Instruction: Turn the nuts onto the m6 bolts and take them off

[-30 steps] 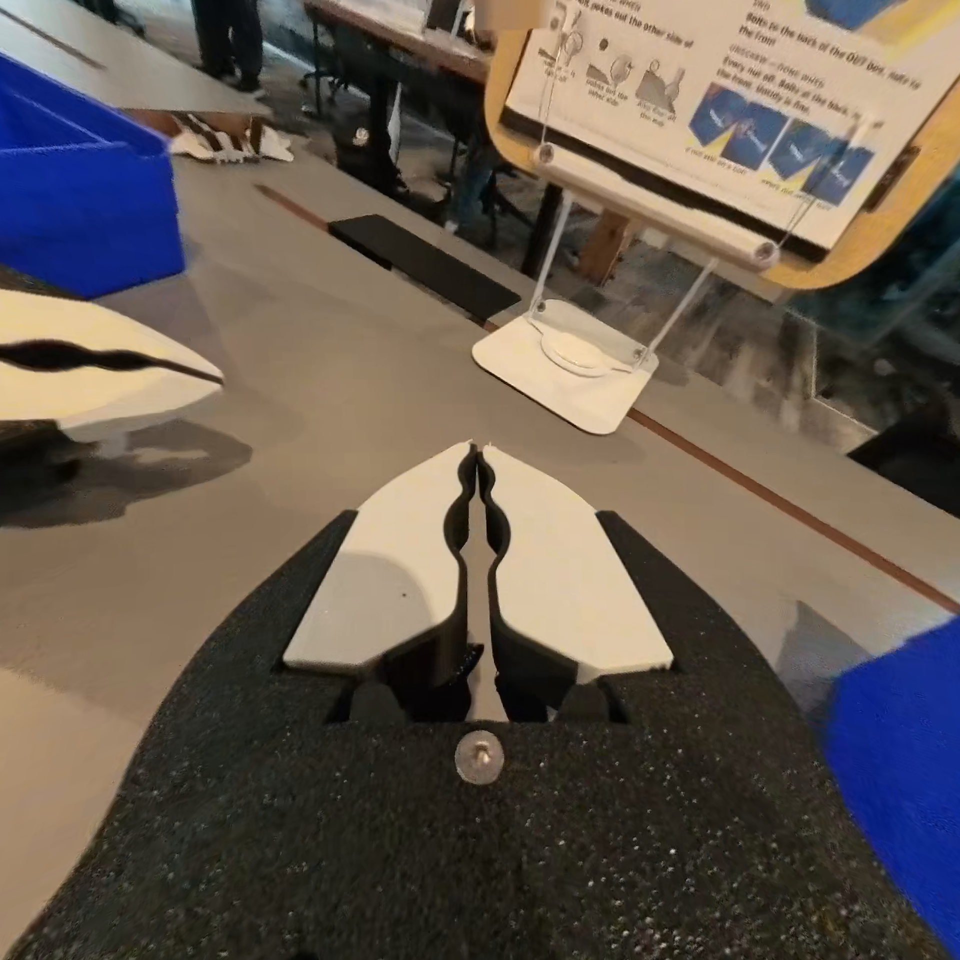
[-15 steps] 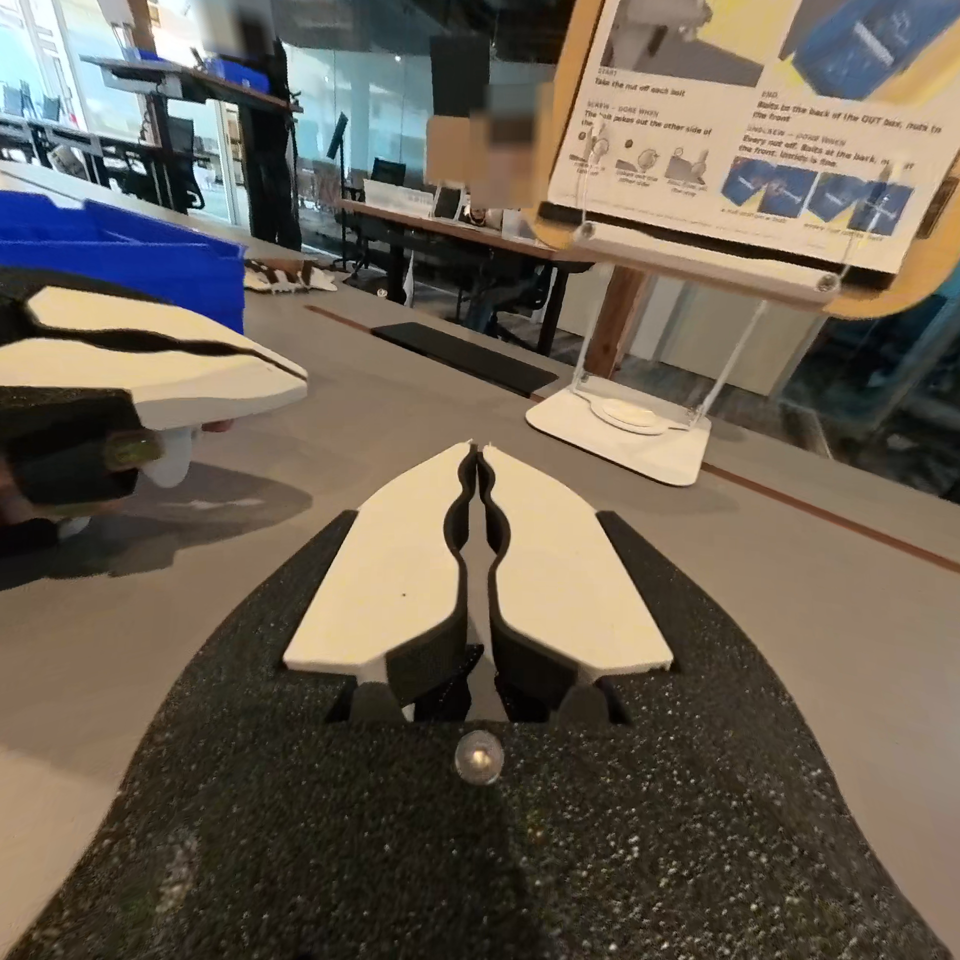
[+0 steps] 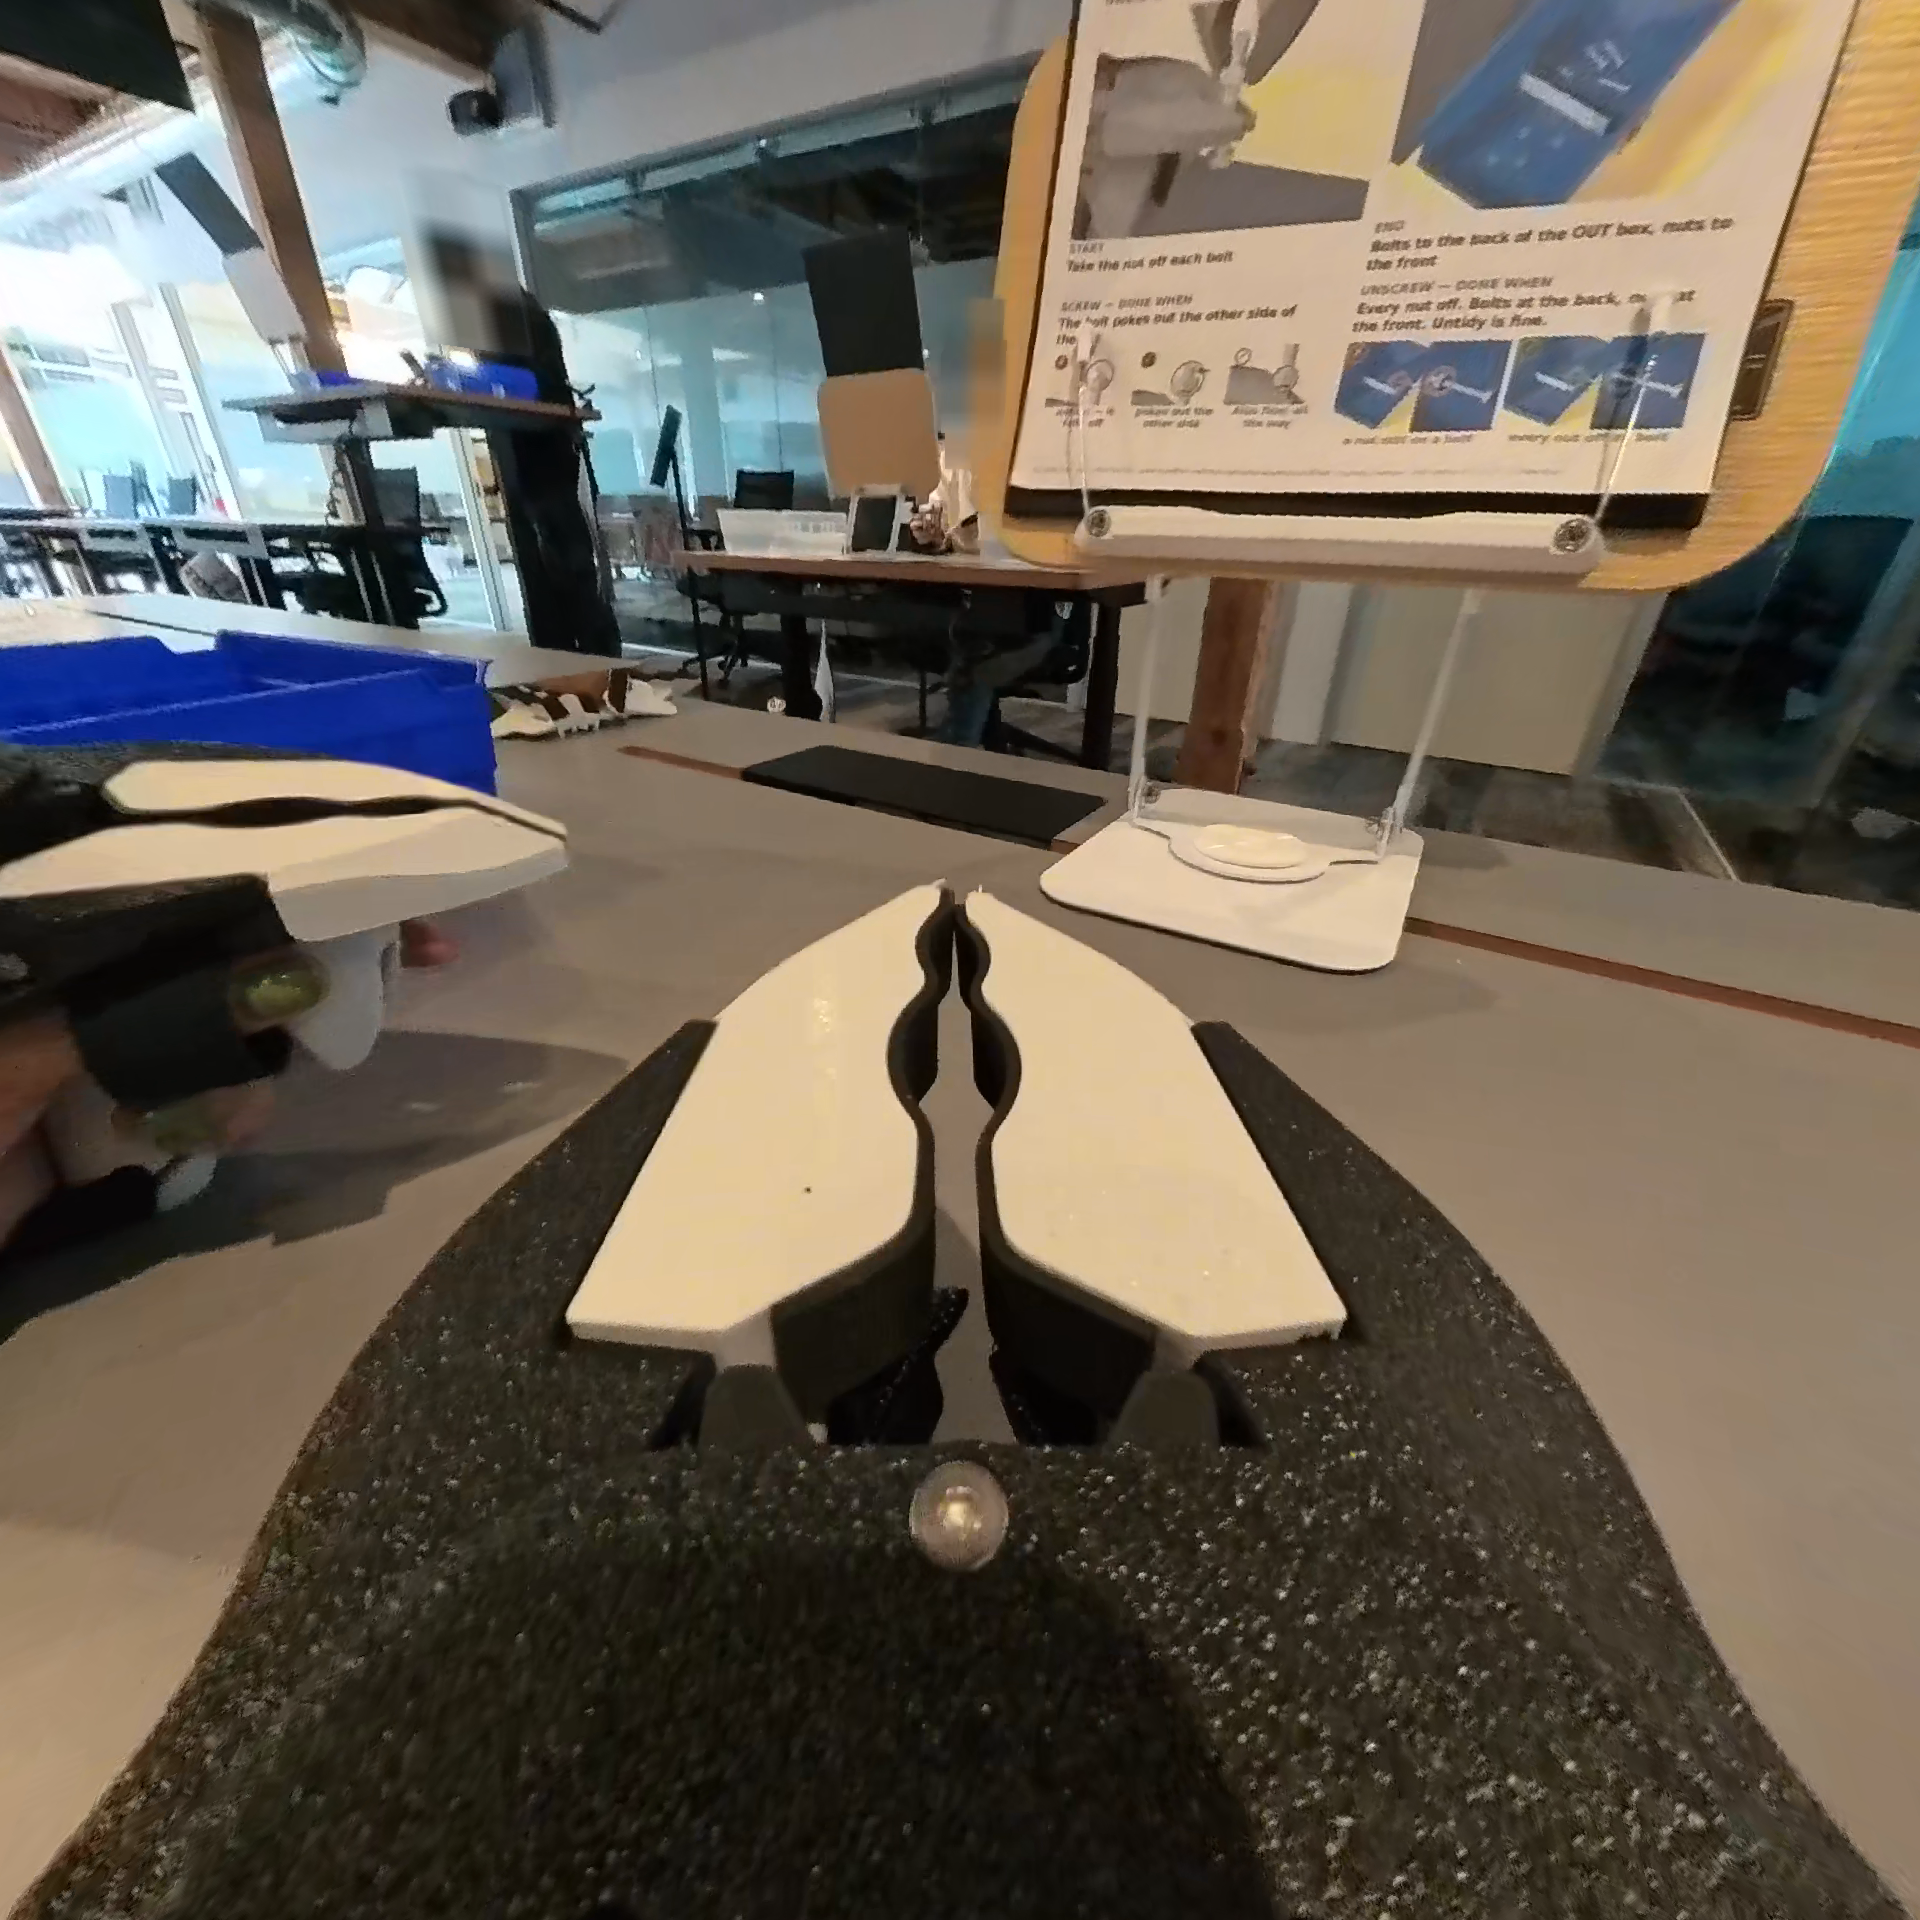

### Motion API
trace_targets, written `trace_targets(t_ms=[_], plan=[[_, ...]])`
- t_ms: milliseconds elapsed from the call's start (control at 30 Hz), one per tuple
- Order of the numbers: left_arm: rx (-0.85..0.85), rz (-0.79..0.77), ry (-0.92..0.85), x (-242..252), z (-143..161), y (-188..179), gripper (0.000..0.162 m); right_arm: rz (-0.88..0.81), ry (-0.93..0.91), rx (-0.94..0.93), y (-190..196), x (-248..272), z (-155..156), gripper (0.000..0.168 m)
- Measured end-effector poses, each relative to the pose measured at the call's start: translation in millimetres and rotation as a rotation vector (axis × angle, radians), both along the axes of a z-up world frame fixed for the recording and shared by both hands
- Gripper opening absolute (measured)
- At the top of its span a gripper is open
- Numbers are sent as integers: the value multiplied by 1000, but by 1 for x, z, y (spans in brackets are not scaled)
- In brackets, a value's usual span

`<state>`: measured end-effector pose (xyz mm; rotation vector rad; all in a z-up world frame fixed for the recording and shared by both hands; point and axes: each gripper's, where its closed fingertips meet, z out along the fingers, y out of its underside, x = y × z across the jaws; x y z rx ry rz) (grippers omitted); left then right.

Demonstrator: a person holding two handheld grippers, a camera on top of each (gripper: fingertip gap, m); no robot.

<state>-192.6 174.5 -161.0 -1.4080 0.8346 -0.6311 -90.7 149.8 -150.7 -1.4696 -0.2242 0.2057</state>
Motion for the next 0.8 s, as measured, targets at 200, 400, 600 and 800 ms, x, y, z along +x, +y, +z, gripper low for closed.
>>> trace_targets(t_ms=[200, 400, 600, 800], plan=[[50, 134, 19, -52, 49, 0, 9, 14, 13, 24, -3, 0, 3, 0], [-85, 248, 81, -143, 86, 20, 34, 25, 30, 38, -5, 1, 5, 0], [-83, 420, 177, -227, 123, 54, 34, 33, 37, 38, -5, 1, 5, 0], [-538, 430, 636, -289, 35, 99, 38, 49, 37, 51, -6, -2, 6, 0]])
